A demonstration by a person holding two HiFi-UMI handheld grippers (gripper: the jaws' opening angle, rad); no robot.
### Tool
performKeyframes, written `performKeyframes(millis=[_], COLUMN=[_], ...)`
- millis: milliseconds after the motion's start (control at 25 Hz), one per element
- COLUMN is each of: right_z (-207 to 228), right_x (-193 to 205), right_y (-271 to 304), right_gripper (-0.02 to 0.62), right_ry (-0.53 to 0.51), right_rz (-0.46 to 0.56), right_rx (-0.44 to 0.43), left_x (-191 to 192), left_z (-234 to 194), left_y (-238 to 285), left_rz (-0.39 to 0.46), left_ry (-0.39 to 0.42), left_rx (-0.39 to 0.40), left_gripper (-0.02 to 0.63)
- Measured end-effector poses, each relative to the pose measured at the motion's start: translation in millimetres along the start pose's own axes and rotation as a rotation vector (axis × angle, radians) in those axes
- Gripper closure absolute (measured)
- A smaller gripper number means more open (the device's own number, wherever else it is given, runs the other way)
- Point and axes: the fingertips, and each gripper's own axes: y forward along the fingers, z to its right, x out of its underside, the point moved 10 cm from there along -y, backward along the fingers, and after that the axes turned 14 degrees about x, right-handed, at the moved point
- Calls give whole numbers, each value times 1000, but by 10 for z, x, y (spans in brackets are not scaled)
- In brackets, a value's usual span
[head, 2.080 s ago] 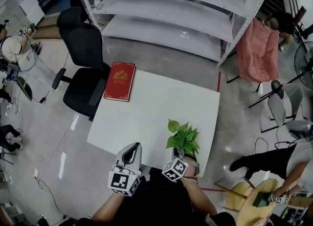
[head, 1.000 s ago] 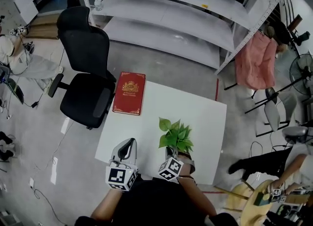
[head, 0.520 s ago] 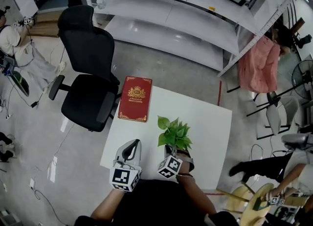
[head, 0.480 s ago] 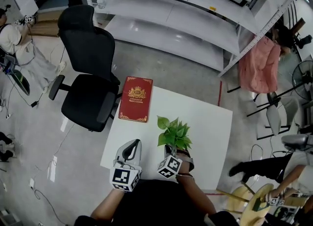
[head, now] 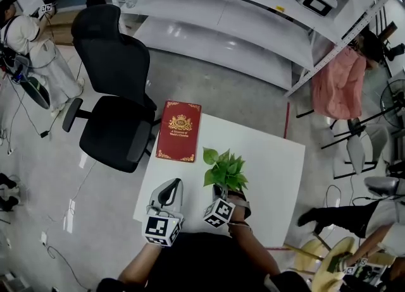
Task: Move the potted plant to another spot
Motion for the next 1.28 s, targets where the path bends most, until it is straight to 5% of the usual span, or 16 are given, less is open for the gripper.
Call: performKeyframes(millis=[800, 1080, 1280], right_z=[-203, -122, 144], right_x=[74, 123, 163], right_y=[127, -170, -499], right_gripper=[555, 534, 534], right_ry=[-75, 27, 278], right_rz=[-33, 21, 110], right_rx=[-19, 28, 68], left_x=[63, 95, 52], left_z=[-13, 139, 180], left_y=[-23, -64, -80], left_rz=[-4, 4, 16], left_ry=[-24, -6, 5], left_rx=[-2, 7, 4], left_gripper=[586, 586, 586])
